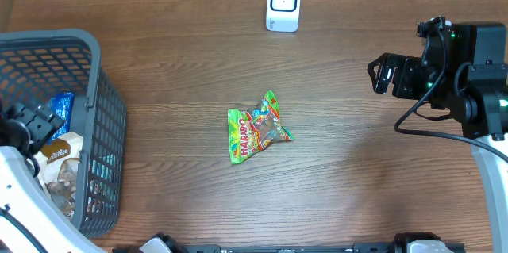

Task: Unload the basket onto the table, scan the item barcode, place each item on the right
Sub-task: 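Reach the left gripper into the basket and grasp the Pantree bag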

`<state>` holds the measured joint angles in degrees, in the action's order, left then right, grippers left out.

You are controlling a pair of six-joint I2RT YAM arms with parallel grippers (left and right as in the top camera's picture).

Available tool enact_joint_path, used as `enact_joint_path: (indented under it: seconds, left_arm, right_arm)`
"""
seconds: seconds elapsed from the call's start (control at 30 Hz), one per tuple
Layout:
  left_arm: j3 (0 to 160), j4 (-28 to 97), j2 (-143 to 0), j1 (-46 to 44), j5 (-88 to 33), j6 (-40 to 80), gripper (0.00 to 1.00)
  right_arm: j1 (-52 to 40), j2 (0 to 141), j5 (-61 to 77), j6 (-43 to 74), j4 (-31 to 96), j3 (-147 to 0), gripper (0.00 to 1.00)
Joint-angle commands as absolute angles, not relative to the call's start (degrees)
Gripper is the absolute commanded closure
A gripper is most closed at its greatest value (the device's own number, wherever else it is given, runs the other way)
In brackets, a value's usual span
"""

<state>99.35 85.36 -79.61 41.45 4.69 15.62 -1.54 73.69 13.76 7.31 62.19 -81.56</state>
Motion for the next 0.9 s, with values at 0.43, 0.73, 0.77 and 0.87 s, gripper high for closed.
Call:
enact_joint_path:
  seconds: [0.43, 0.73, 0.77, 0.87]
  left_arm:
    - [64.7, 53.9, -79.8, 48.1, 0.6, 6.7, 0.09]
    - [55.1, 43.9, -86.7, 48.1, 1.2, 3.8, 0.09]
    - [54.6, 43.1, -88.3, 48.1, 1.6, 3.8, 0.09]
    - [54.4, 42.6, -92.7, 48.1, 1.9, 3.8, 0.12]
  right_arm:
    - [-1.3, 73.8, 14.3, 7.2, 61.8, -82.6, 0.0]
    - [-1.3, 73.8, 14.3, 7.2, 61.7, -82.6, 0.0]
    - [-1.3, 73.8, 14.3, 7.2, 61.7, -82.6, 0.0]
    - [-1.3, 73.8, 14.3, 7.2, 61.8, -82.6, 0.0]
